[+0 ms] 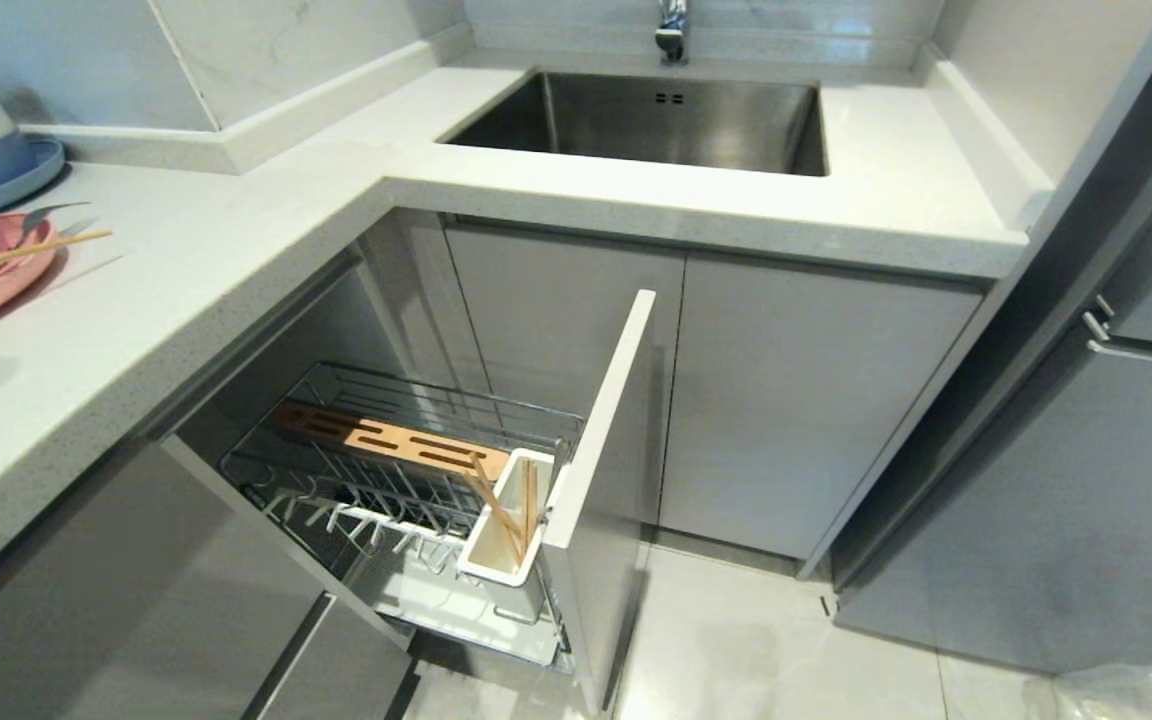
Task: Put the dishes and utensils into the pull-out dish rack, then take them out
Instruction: Close the cupboard
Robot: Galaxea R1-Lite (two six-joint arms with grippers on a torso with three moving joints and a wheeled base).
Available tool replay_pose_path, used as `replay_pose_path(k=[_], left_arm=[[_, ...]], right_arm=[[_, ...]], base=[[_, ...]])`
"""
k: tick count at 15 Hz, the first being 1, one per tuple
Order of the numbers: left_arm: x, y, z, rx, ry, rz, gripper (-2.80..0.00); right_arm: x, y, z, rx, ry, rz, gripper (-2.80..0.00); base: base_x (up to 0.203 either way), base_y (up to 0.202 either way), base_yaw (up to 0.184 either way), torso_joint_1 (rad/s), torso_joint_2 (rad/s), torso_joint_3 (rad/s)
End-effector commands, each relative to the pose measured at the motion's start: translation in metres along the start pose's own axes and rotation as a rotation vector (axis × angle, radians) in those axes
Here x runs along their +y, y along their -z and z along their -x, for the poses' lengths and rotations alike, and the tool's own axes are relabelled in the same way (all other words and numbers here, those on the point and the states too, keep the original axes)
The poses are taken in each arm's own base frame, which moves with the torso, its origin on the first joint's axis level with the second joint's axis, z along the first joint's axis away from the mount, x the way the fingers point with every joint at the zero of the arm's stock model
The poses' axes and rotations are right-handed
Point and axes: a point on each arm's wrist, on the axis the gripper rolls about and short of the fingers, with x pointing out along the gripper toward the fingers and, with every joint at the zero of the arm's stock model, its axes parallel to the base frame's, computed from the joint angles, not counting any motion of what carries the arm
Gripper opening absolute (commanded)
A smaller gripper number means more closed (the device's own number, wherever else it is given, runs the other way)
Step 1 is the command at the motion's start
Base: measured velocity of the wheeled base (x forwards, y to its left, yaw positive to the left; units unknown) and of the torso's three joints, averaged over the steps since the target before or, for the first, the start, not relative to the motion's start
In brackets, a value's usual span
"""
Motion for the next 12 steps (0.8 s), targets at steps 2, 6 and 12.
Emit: replay_pose_path(k=[2,6,12], left_arm=[[0.0050,-0.0010,-0.0080,0.013,-0.018,0.021,-2.80],[0.0068,0.0000,-0.0099,0.048,-0.027,0.042,-2.80],[0.0070,-0.0010,-0.0101,0.058,-0.028,0.048,-2.80]], right_arm=[[0.0000,0.0004,-0.0001,0.001,0.000,0.000,-2.80],[0.0000,0.0004,-0.0001,0.001,0.000,0.000,-2.80],[0.0000,0.0004,-0.0001,0.001,0.000,0.000,-2.80]], base=[[0.000,0.000,0.000,0.000,0.00,0.000],[0.000,0.000,0.000,0.000,0.00,0.000],[0.000,0.000,0.000,0.000,0.00,0.000]])
